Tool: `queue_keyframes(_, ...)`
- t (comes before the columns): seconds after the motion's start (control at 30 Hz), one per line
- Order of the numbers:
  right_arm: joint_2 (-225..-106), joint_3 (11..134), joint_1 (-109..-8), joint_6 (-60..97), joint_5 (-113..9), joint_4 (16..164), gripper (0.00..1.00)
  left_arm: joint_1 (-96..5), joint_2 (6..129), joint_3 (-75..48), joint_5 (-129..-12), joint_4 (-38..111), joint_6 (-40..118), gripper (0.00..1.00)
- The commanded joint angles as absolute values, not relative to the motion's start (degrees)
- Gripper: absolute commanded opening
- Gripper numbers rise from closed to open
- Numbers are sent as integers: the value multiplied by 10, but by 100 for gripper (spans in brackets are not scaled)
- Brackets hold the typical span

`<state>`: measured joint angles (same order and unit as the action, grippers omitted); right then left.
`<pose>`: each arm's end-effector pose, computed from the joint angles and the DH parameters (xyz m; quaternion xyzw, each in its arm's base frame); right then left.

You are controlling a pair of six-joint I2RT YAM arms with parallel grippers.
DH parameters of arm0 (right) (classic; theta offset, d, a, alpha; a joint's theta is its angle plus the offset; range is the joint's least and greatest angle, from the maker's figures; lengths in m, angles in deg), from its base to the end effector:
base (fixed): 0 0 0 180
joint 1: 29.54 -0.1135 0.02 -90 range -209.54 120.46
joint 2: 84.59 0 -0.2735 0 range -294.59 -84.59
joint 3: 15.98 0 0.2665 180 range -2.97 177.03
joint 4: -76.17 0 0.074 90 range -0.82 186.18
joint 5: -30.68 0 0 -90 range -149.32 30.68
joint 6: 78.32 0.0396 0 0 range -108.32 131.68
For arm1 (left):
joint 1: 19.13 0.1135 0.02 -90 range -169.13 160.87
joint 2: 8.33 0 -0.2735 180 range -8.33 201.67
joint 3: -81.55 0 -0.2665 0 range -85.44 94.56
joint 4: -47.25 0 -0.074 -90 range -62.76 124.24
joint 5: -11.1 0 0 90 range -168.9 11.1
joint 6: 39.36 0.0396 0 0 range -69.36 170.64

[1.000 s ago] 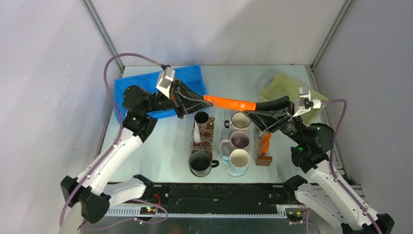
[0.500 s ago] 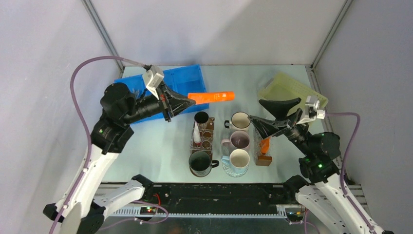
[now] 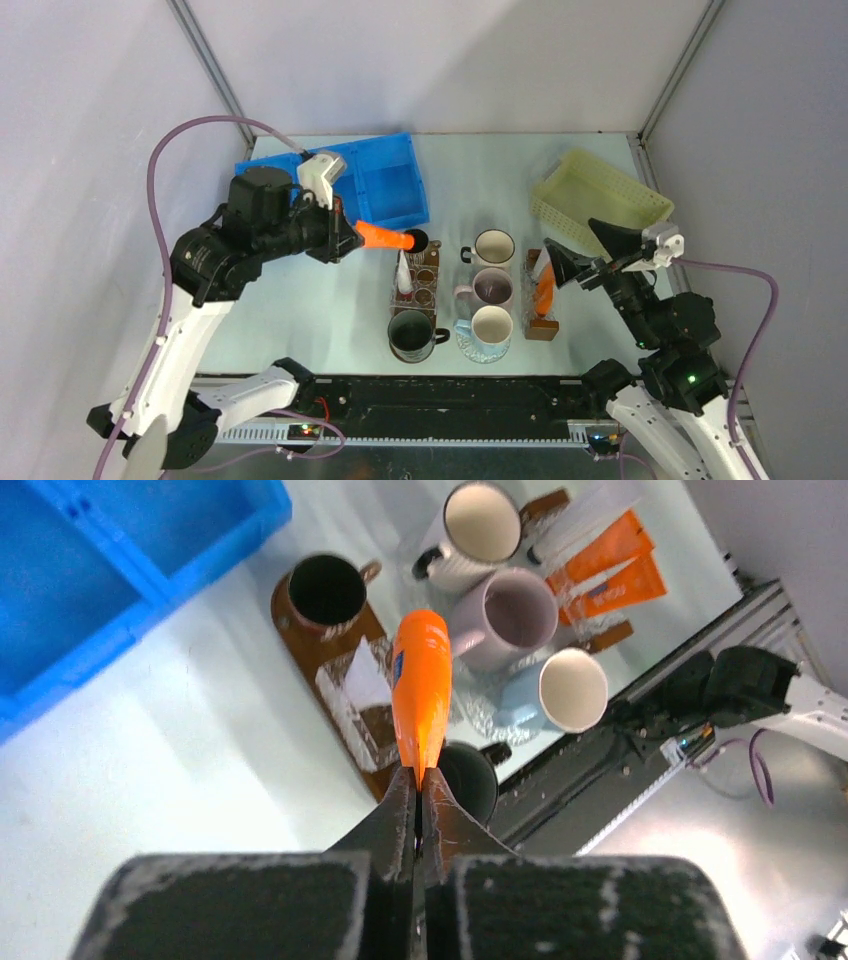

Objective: Prepare toiletry sets of a toothbrush and toothpaste on the tray
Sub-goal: Pick up the toothpaste from the storage box, then place the toothpaste in the toothpaste holder.

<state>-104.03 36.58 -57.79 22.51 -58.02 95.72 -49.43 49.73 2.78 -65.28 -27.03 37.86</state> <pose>0.0839 0.0461 0.3768 -0.1025 0.6101 0.2694 0.7381 0.1386 -0.0918 0.4698 0.1893 0.8457 -0.2753 0.4161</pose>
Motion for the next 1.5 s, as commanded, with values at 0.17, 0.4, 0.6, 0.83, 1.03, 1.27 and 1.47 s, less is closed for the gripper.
queue_keyframes(0.17, -996, 394, -576, 121, -781, 1081, 99, -582, 566, 131, -795, -455, 312, 0)
queue_keyframes(0.4, -951, 371, -580, 115, -890, 1071, 100, -645, 625, 146, -845, -471, 239, 0)
queue_keyframes(0.6, -896, 325, -596, 87, -953, 1040, 100, -676, 676, 147, -876, -468, 203, 0)
queue_keyframes(0.83, -854, 296, -619, 70, -976, 1021, 99, -692, 712, 150, -909, -470, 176, 0)
queue_keyframes(1.03, -835, 285, -628, 65, -982, 1010, 99, -706, 723, 133, -925, -459, 145, 0)
queue_keyframes(1.27, -824, 281, -632, 65, -982, 1009, 99, -714, 729, 111, -938, -449, 121, 0)
queue_keyframes(1.47, -814, 276, -637, 63, -984, 1008, 99, -717, 739, 100, -950, -451, 107, 0)
